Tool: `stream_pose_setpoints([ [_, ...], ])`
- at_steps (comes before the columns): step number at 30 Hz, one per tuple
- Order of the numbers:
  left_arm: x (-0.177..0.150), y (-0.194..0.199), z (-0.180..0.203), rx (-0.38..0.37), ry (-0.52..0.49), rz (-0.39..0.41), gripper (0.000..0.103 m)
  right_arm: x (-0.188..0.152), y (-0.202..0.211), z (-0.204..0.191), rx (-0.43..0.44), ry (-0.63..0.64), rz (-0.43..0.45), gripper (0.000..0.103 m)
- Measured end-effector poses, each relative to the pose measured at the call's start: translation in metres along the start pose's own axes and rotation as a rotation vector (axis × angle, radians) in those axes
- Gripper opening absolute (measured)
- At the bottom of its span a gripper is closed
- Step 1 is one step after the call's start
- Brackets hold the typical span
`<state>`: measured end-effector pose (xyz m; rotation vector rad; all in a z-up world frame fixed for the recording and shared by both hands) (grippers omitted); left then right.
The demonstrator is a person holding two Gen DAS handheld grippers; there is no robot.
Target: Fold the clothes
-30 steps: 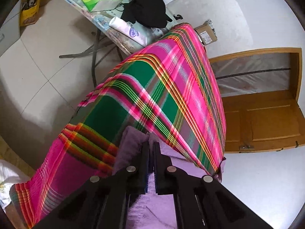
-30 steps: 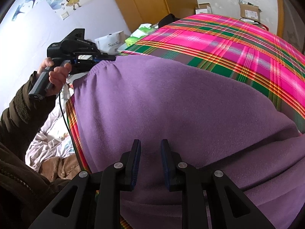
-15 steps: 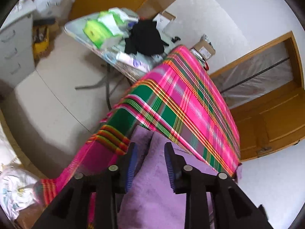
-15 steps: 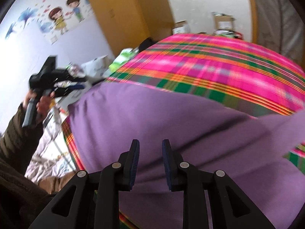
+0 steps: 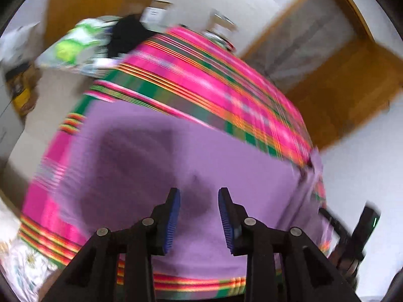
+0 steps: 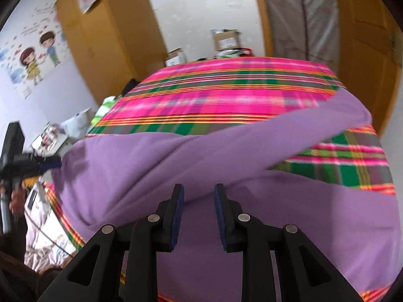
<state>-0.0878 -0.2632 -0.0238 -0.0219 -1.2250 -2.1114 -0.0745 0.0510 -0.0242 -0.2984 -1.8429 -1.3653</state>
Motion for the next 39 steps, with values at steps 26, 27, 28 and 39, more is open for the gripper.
stream_pose_setpoints([
  [26, -0.083, -0.08, 0.114, 0.006, -0.337, -0.101, 0.032, 0.023, -0.013, 0.08, -0.075, -0.119, 0.004, 0.039],
  [27, -0.083, -0.081, 0.115, 0.01, -0.344, -0.097, 0.032, 0.03, -0.016, 0.081, -0.093, -0.112, 0.007, 0.041],
  [28, -0.083, -0.081, 0.115, 0.01, -0.346, -0.094, 0.032, 0.034, -0.019, 0.083, -0.097, -0.114, 0.008, 0.042],
  [39, -0.087, -0.084, 0.118, -0.003, -0.371, -0.086, 0.032, 0.05, -0.052, 0.086, -0.115, -0.234, -0.094, 0.043],
])
Point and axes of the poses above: each gripper's, at about its wrist camera, not at the fingertips, and y roughly against the way its jaws point, z to its right, x to its top, the point moved 10 cm from there along -y, roughly the way its jaws point, and after that the axes turned 11 degrees about y, right-handed, at the moved point
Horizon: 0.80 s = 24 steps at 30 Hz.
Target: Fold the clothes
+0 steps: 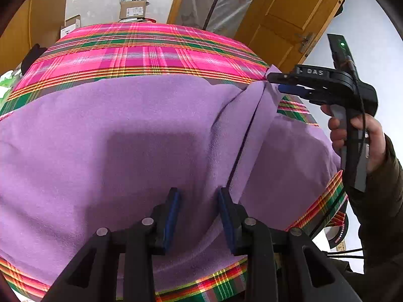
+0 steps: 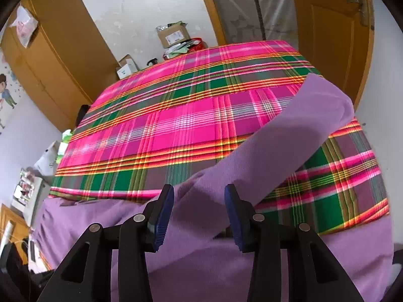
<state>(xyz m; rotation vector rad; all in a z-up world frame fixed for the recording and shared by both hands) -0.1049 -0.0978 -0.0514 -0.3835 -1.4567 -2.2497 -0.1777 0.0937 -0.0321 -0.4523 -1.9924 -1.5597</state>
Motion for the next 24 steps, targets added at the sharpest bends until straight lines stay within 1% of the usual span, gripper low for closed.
stream_pose_setpoints([
  [4, 0.001, 0.0, 0.0, -0.008, 0.001, -0.001, 0.032, 0.001, -0.006, 0.004, -0.024, -0.048, -0.045, 0.043],
  [6, 0.001, -0.001, 0.0, -0.007, -0.006, 0.001, 0.032, 0.002, -0.009, 0.004, -0.029, -0.063, -0.054, 0.043],
  [9, -0.001, -0.001, 0.001, 0.002, -0.021, 0.005, 0.032, 0.0, -0.013, 0.008, -0.065, -0.067, -0.066, 0.043],
  [11, -0.001, 0.0, 0.002, 0.01, -0.028, 0.008, 0.032, -0.003, -0.014, 0.013, -0.062, -0.096, -0.071, 0.043],
  [12, -0.002, 0.0, 0.002, 0.014, -0.032, 0.01, 0.032, -0.005, -0.015, 0.015, -0.06, -0.111, -0.074, 0.04],
  [13, -0.002, 0.0, 0.003, 0.017, -0.036, 0.011, 0.032, -0.007, -0.015, 0.018, -0.061, -0.118, -0.076, 0.033],
  [14, -0.001, 0.0, 0.003, 0.021, -0.038, 0.013, 0.032, -0.007, -0.014, 0.018, -0.055, -0.121, -0.073, 0.031],
  [15, -0.001, 0.0, 0.003, 0.024, -0.038, 0.016, 0.032, -0.008, -0.014, 0.019, -0.049, -0.123, -0.069, 0.026],
  [16, -0.001, 0.0, 0.003, 0.024, -0.037, 0.02, 0.032, -0.01, -0.013, 0.019, -0.038, -0.127, -0.068, 0.019],
  [17, 0.0, 0.0, 0.004, 0.025, -0.038, 0.023, 0.032, -0.011, -0.012, 0.019, -0.028, -0.131, -0.067, 0.016],
  [18, 0.0, 0.0, 0.004, 0.03, -0.04, 0.025, 0.032, -0.012, -0.011, 0.019, -0.014, -0.135, -0.065, 0.013],
  [24, -0.001, -0.001, 0.012, 0.073, -0.088, 0.054, 0.032, -0.018, 0.001, 0.018, 0.007, -0.134, -0.041, 0.008],
])
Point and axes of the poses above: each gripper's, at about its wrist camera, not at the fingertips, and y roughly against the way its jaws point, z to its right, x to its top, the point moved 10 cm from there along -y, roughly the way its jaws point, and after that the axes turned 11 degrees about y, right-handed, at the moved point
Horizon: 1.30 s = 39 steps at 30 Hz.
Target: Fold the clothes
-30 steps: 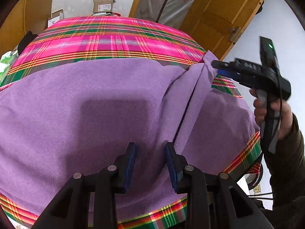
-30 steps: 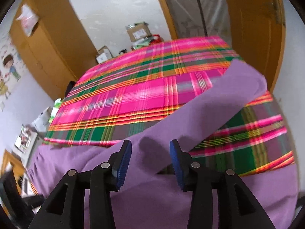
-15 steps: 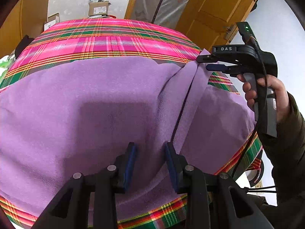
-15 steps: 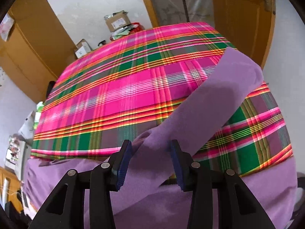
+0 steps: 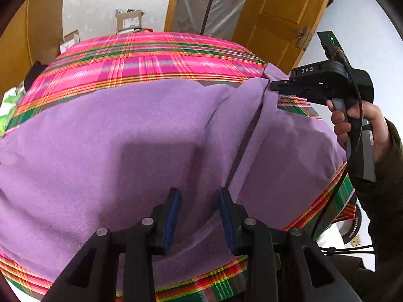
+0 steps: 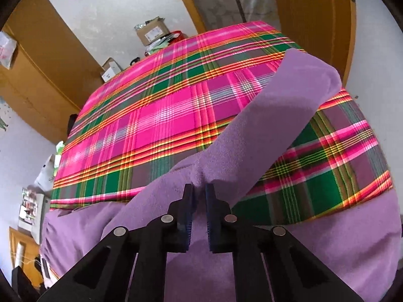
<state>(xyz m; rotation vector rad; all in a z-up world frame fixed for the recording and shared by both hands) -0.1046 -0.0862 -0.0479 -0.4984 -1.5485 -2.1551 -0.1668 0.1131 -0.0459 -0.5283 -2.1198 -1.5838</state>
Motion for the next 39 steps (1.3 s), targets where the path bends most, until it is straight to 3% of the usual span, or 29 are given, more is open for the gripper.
stream_pose_setpoints([
  [12, -0.005, -0.003, 0.028, 0.089, -0.144, 0.071, 0.032, -0.016, 0.021, 0.014, 0.037, -0.042, 0.069, 0.004],
  [21, -0.004, -0.014, 0.033, 0.158, -0.188, 0.084, 0.032, -0.03, 0.03, 0.028, 0.051, -0.09, 0.1, 0.004],
  [26, -0.003, -0.02, 0.032, 0.152, -0.173, 0.074, 0.032, -0.039, 0.033, 0.037, 0.046, -0.12, 0.104, 0.004],
  [33, 0.0, -0.02, 0.029, 0.094, -0.118, 0.07, 0.03, -0.042, 0.037, 0.047, 0.004, -0.134, 0.107, 0.012],
  [35, 0.0, -0.02, 0.029, 0.095, -0.119, 0.074, 0.03, -0.036, 0.044, 0.045, -0.004, -0.11, 0.145, 0.018],
  [37, -0.001, -0.02, 0.029, 0.099, -0.123, 0.076, 0.03, -0.029, 0.047, 0.039, -0.003, -0.083, 0.165, 0.035],
  [39, -0.001, -0.019, 0.029, 0.101, -0.124, 0.075, 0.029, -0.023, 0.045, 0.034, -0.002, -0.061, 0.163, 0.035],
])
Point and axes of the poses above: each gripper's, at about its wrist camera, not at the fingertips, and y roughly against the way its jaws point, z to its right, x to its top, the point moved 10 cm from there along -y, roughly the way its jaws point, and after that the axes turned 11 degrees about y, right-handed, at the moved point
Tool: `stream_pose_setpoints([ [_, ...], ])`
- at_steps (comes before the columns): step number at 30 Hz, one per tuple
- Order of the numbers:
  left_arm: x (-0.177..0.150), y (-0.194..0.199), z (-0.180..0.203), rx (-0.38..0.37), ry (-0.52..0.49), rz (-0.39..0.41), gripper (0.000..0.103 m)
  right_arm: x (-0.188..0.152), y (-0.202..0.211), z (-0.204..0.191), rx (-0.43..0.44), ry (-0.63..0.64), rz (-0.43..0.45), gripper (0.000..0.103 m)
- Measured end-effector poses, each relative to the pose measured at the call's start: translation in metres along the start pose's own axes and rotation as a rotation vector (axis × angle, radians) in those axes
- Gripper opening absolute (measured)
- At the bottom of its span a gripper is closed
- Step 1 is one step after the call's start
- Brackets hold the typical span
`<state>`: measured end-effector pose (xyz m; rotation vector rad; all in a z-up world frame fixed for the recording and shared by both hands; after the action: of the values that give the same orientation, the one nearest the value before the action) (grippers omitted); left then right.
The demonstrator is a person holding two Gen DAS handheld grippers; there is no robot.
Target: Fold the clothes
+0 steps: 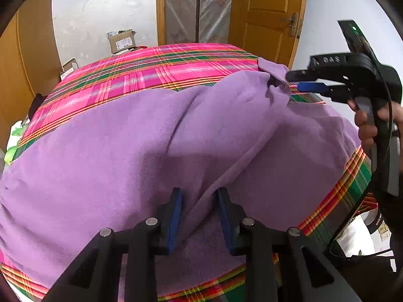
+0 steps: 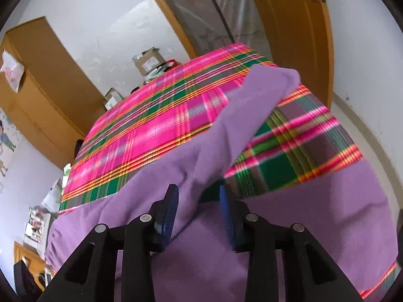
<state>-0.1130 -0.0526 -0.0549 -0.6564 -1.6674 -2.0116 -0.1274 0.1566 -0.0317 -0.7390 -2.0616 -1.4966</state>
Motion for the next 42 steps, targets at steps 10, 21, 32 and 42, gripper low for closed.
stream_pose_setpoints([
  [10, -0.001, 0.001, 0.0, 0.01, -0.002, 0.0, 0.03, 0.009, -0.032, 0.011, -0.127, 0.042, -0.062, 0.035],
  [21, 0.002, 0.003, -0.003, -0.009, 0.025, 0.01, 0.016, 0.014, -0.043, 0.019, -0.139, 0.041, -0.055, 0.011],
  [32, 0.011, 0.018, -0.001, -0.056, 0.062, 0.064, 0.008, 0.027, 0.003, 0.011, -0.171, 0.098, 0.12, 0.006],
  [42, 0.013, 0.033, 0.006, -0.081, 0.056, 0.093, 0.006, 0.027, 0.049, 0.007, -0.243, 0.152, 0.234, 0.006],
])
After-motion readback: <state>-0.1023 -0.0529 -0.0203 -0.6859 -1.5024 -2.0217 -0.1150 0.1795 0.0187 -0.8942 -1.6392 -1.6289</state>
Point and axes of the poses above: each gripper's, at about its wrist camera, not at the fingertips, and y roughly against the way its jaws point, z to its right, x to its top, the point moved 10 cm from there along -y, roughly the way its jaws point, and after that the axes turned 11 degrees about y, right-handed, at the moved point
